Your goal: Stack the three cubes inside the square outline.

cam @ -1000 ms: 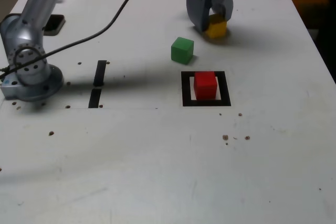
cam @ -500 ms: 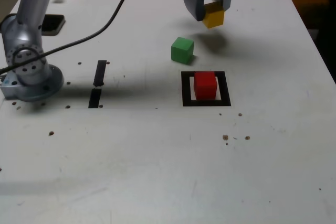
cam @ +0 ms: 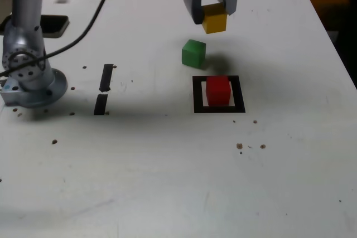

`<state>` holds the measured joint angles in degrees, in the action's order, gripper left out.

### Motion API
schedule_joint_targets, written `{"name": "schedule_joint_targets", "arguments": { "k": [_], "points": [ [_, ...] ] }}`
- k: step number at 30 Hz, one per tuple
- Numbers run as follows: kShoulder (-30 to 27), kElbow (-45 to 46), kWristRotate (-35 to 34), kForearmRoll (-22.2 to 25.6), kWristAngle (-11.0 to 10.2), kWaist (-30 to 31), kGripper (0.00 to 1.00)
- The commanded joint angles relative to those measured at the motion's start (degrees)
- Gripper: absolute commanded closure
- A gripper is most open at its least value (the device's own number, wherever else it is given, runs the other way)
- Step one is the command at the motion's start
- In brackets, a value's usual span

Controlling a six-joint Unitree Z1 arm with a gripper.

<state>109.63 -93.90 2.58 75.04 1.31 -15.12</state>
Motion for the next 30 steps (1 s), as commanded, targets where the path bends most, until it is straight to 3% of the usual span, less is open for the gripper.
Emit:
{"name": "schedule_joint_targets", "arguments": {
  "k": [1, 15, 30],
  "points": [
    [-1.5, 0.5, 0.1, 0.5, -0.4, 2.0, 0.84],
    [-2.8, 3.4, -0.3, 0.7, -0.4, 12.0, 0.84],
    [-1.5, 8.3, -6.6, -7.4, 2.6, 14.8, 0.84]
  ]
}}
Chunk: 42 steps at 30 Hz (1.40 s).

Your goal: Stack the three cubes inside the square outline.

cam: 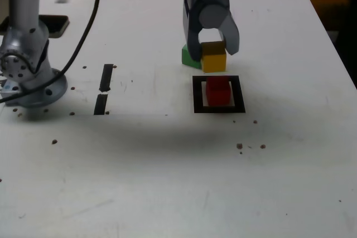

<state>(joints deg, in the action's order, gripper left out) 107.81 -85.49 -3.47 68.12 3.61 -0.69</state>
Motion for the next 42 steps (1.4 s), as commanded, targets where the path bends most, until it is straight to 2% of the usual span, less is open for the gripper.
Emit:
{"name": "schedule_joint_targets", "arguments": {
  "k": [1, 26, 34, 42],
  "points": [
    [0.5, -0.2, -0.8, -0.7, 0.4, 0.7, 0.84],
    [2.5, 0.4, -0.9, -2.1, 3.0, 1.7, 0.81],
    [2.8, 0.8, -0.6, -2.2, 3.1, 1.7, 0.68],
    [3.0, 1.1, -0.4, -2.8, 3.0, 1.7, 0.60]
  ]
}}
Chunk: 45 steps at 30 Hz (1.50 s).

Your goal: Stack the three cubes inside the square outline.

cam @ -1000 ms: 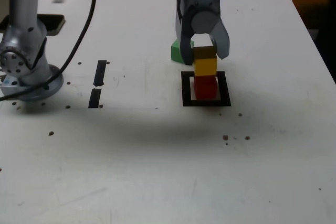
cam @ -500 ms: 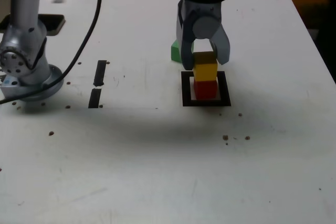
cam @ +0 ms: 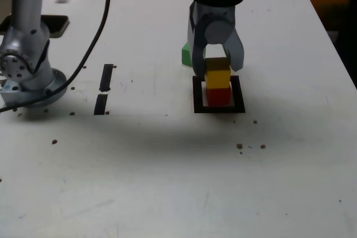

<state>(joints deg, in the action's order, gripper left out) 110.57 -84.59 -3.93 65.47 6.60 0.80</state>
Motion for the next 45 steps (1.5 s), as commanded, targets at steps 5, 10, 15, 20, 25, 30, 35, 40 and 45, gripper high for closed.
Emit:
{"name": "schedule_joint_targets", "arguments": {
  "k": [5, 10, 15, 20, 25, 30, 35, 40, 45],
  "points": [
    [0.2, 0.4, 0.2, -0.8, -0.2, 0.2, 0.55],
    [0.3, 0.9, 0.2, -1.8, -0.7, 0.2, 0.53],
    [0.4, 1.0, 0.5, -2.1, -1.0, 0.0, 0.49],
    [0.3, 1.3, 0.7, -2.3, -1.1, -0.3, 0.46],
    [0.2, 1.7, 0.8, -2.6, -1.4, -0.5, 0.44],
    [0.2, 1.9, 0.9, -2.9, -1.5, -0.5, 0.42],
    [0.1, 2.0, 1.0, -3.2, -1.5, -0.5, 0.40],
    [0.1, 2.1, 1.1, -3.5, -1.6, -0.5, 0.37],
    [-0.4, 2.0, 1.3, -3.8, -2.1, -0.7, 0.32]
  ]
}}
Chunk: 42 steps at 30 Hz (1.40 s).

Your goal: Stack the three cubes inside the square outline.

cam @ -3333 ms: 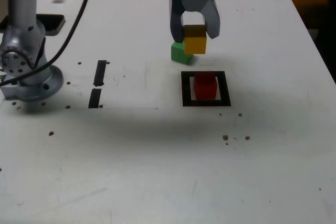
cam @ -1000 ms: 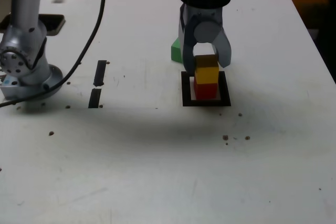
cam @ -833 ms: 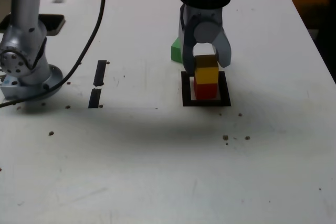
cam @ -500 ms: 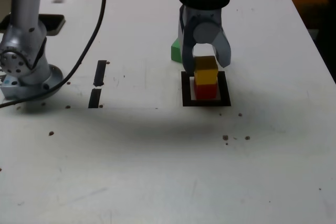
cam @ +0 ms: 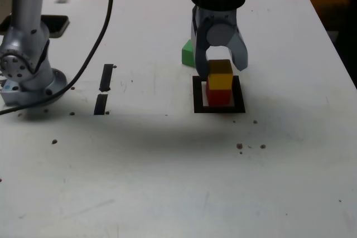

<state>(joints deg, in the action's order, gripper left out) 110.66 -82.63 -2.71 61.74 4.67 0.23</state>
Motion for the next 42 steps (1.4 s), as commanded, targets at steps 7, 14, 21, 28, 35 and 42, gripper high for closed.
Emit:
{"name": "schedule_joint_targets", "arguments": {
  "k": [7, 14, 21, 28, 35, 42],
  "points": [
    [-2.6, 0.1, 0.2, 1.4, -1.9, -0.4, 0.27],
    [-5.3, 0.2, -0.2, 5.5, -4.2, -1.4, 0.24],
    [-6.9, 1.0, -1.2, 9.6, -9.0, -3.4, 0.23],
    [-7.6, 1.9, 5.5, 9.0, -13.7, -7.2, 0.21],
    [-7.3, 2.9, 16.8, 4.5, -14.7, -8.6, 0.16],
    [-6.5, 5.7, 27.8, 1.0, -15.8, -9.1, 0.15]
  ]
}}
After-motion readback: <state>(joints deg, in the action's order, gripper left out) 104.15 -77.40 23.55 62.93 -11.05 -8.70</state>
